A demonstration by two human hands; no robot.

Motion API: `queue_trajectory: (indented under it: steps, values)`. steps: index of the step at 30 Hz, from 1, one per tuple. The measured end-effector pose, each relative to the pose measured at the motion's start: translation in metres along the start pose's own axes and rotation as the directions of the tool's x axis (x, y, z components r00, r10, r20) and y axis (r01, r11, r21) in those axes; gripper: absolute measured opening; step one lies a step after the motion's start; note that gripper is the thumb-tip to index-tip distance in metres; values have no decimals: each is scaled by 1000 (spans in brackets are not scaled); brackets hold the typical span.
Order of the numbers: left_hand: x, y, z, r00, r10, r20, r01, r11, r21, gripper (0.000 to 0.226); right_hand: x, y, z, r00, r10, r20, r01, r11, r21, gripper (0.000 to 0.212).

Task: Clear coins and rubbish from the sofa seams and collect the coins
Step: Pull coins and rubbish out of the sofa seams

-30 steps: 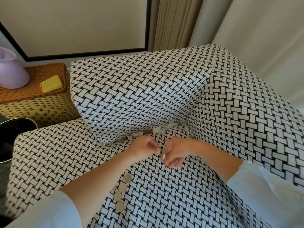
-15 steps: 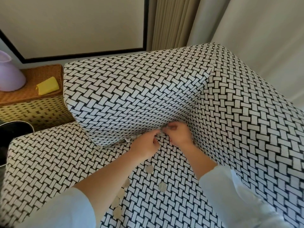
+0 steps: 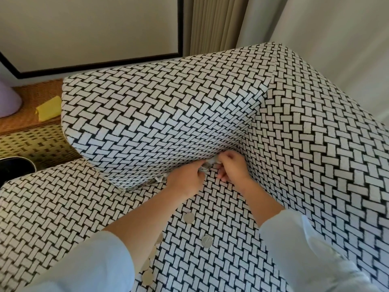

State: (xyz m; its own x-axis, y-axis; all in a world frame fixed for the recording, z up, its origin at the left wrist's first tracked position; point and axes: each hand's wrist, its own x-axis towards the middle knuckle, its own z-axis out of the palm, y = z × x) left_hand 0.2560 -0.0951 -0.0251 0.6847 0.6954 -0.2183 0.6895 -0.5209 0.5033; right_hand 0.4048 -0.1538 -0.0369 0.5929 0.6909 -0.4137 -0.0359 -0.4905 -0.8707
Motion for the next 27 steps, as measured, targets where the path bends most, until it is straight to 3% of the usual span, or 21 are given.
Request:
queue_trajectory:
  steps: [7, 15, 21, 27]
  values:
    - [-7, -6, 6, 990, 89, -109, -86, 996, 30, 32, -1, 3, 2, 999, -26, -37, 27, 999, 34, 7]
    - [-16, -9, 10, 977, 127, -172, -130, 991, -5, 30, -7, 6, 3, 997, -76, -16, 76, 997, 13, 29]
    - [-27, -20, 8, 969, 52, -242, -111, 965, -236, 22, -5, 10, 6, 987, -160, -26, 151, 969, -198, 19]
    - [-45, -25, 3, 988, 32, -153, -91, 913, -397, 18, -11, 9, 8, 985, -164, 58, 174, 942, -288, 23]
